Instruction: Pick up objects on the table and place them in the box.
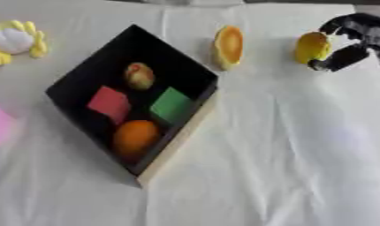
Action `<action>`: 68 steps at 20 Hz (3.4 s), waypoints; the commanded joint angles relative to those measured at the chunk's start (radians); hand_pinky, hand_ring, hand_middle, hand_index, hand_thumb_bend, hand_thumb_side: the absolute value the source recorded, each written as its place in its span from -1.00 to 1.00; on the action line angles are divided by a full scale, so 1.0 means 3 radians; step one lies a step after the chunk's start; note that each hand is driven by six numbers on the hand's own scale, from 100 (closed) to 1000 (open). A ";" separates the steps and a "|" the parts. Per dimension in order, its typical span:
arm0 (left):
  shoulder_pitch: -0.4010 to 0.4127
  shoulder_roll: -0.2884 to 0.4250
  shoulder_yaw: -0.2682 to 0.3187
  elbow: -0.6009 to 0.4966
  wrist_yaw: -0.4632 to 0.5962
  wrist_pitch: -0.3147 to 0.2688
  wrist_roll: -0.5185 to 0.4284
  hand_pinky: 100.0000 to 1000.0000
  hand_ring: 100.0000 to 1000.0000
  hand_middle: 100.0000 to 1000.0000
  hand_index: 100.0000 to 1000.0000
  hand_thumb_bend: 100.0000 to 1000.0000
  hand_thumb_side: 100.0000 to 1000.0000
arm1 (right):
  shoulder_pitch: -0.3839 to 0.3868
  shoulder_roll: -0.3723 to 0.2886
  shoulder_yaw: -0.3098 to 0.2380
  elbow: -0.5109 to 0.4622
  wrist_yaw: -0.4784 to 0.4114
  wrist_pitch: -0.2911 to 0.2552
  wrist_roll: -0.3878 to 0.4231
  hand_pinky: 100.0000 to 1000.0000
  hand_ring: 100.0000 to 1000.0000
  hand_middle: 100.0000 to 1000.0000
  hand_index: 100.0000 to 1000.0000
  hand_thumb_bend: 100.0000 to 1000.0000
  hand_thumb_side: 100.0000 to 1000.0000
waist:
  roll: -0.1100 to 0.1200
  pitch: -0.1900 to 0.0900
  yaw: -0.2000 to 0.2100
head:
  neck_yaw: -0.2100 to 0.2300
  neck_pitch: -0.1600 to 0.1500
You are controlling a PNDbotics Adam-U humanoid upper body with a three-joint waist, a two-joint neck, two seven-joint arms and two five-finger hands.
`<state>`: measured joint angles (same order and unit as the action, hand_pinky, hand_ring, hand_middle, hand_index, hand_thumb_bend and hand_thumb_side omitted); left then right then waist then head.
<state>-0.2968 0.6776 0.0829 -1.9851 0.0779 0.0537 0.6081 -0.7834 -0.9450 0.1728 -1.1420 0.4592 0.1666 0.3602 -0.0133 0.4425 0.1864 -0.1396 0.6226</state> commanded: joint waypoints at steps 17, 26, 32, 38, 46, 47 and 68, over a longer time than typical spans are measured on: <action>-0.0002 0.0039 0.0027 -0.0050 0.0033 0.0030 0.0013 0.58 0.38 0.38 0.74 -0.92 0.07 | -0.0068 -0.0062 -0.0061 -0.0086 -0.0246 0.0175 -0.0548 0.54 0.38 -0.08 -0.01 -1.00 -1.00 | 0.0046 -0.0002 -0.0001 | 0.0001 -0.0042; 0.0003 0.0058 0.0023 -0.0050 0.0027 0.0026 0.0008 0.59 0.38 0.38 0.74 -0.93 0.07 | 0.0028 -0.0376 -0.0013 -0.2062 -0.0553 0.0329 -0.0470 0.53 0.19 -0.11 -0.03 -1.00 -1.00 | 0.0022 -0.0046 -0.0042 | 0.0014 -0.0013; -0.0030 0.0079 -0.0009 -0.0050 0.0032 0.0027 -0.0029 0.59 0.38 0.38 0.73 -0.93 0.07 | -0.0364 -0.0272 0.0406 -0.2831 -0.0690 0.0390 0.0167 0.54 0.21 -0.06 0.05 -1.00 -1.00 | -0.0022 -0.0131 -0.0057 | -0.0007 0.0013; -0.0067 0.0090 -0.0027 -0.0050 0.0040 0.0021 -0.0056 0.59 0.39 0.38 0.73 -0.93 0.06 | -0.0934 0.0168 0.0894 -0.2859 -0.0735 0.0352 0.0692 0.54 0.22 -0.04 0.08 -1.00 -1.00 | -0.0055 -0.0198 -0.0034 | -0.0026 0.0050; -0.0100 0.0082 -0.0047 -0.0050 0.0052 0.0022 -0.0080 0.59 0.39 0.38 0.73 -0.92 0.07 | -0.1199 0.0506 0.1228 -0.2776 -0.0739 0.0359 0.0940 0.53 0.22 -0.02 0.11 -1.00 -1.00 | -0.0088 -0.0239 -0.0010 | -0.0048 0.0072; -0.0101 0.0078 -0.0048 -0.0050 0.0054 0.0024 -0.0082 0.59 0.39 0.38 0.73 -0.92 0.07 | -0.1211 0.0541 0.1263 -0.2765 -0.0732 0.0359 0.0959 0.54 0.23 -0.02 0.11 -1.00 -1.00 | -0.0089 -0.0241 -0.0007 | -0.0049 0.0072; -0.0101 0.0012 -0.0060 -0.0050 0.0078 0.0045 -0.0093 0.59 0.39 0.38 0.73 -0.94 0.08 | -0.1149 0.0964 0.1659 -0.2105 -0.0106 0.0148 0.1223 0.83 0.94 0.74 0.78 -0.33 -0.39 | -0.0050 -0.0218 0.0018 | -0.0088 0.0044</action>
<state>-0.3196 0.6636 0.0577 -1.9851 0.0970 0.0663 0.5808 -1.1155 -0.6472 0.6812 -1.7728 0.4049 0.2226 0.7165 -0.0292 0.4109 0.1913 -0.1646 0.6417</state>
